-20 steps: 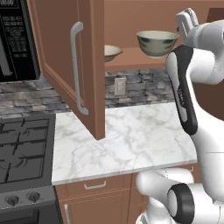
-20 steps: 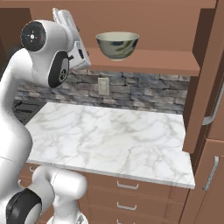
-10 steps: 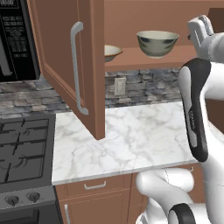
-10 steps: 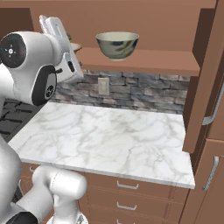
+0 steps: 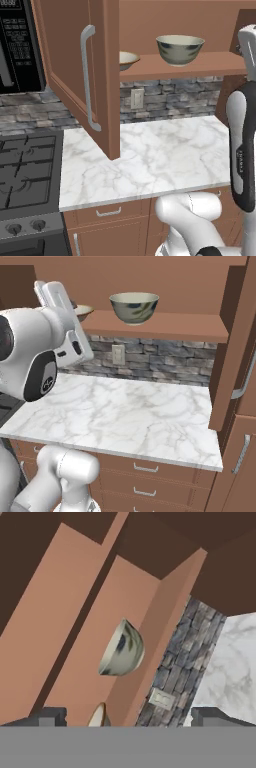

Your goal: Open the cabinet. Pick the bowls from the counter and place them in the cabinet. Then close the cabinet.

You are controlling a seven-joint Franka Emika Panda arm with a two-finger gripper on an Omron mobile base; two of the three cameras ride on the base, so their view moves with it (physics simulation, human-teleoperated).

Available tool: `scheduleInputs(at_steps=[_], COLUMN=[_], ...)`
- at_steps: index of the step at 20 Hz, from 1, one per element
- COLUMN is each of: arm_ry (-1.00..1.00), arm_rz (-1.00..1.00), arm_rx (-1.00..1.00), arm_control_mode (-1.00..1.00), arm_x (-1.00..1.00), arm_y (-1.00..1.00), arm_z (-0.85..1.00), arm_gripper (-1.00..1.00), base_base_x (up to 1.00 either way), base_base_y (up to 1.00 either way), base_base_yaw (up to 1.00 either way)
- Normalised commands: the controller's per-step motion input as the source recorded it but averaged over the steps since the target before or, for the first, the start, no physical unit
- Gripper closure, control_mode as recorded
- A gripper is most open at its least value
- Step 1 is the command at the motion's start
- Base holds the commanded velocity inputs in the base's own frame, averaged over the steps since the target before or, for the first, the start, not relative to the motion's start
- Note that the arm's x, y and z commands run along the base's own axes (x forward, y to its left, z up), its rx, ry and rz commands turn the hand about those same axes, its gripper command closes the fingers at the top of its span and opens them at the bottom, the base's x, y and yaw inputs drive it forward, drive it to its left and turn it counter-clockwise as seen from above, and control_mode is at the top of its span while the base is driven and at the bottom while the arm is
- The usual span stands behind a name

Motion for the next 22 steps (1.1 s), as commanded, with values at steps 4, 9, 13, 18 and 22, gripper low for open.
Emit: scheduleInputs(at_steps=[4,9,13,18,22], arm_ry=[-0.2,-0.15,-0.02,0.0,0.0], arm_rz=[-0.02,-0.05,-0.05,-0.01,0.0], arm_rx=[0.02,0.04,0.09,0.11,0.06], arm_control_mode=[-1.0,-1.0,-1.0,-1.0,-1.0], arm_x=[-0.53,-0.42,-0.23,-0.06,-0.25], arm_y=[-0.18,-0.37,-0.48,-0.3,-0.09], arm_z=[0.17,0.16,-0.05,-0.33,-0.6], arm_gripper=[-1.0,-1.0,-1.0,-1.0,-1.0], base_base_x=[0.0,0.0,0.0,0.0,0.0], base_base_y=[0.0,0.0,0.0,0.0,0.0], base_base_yaw=[0.0,0.0,0.0,0.0,0.0])
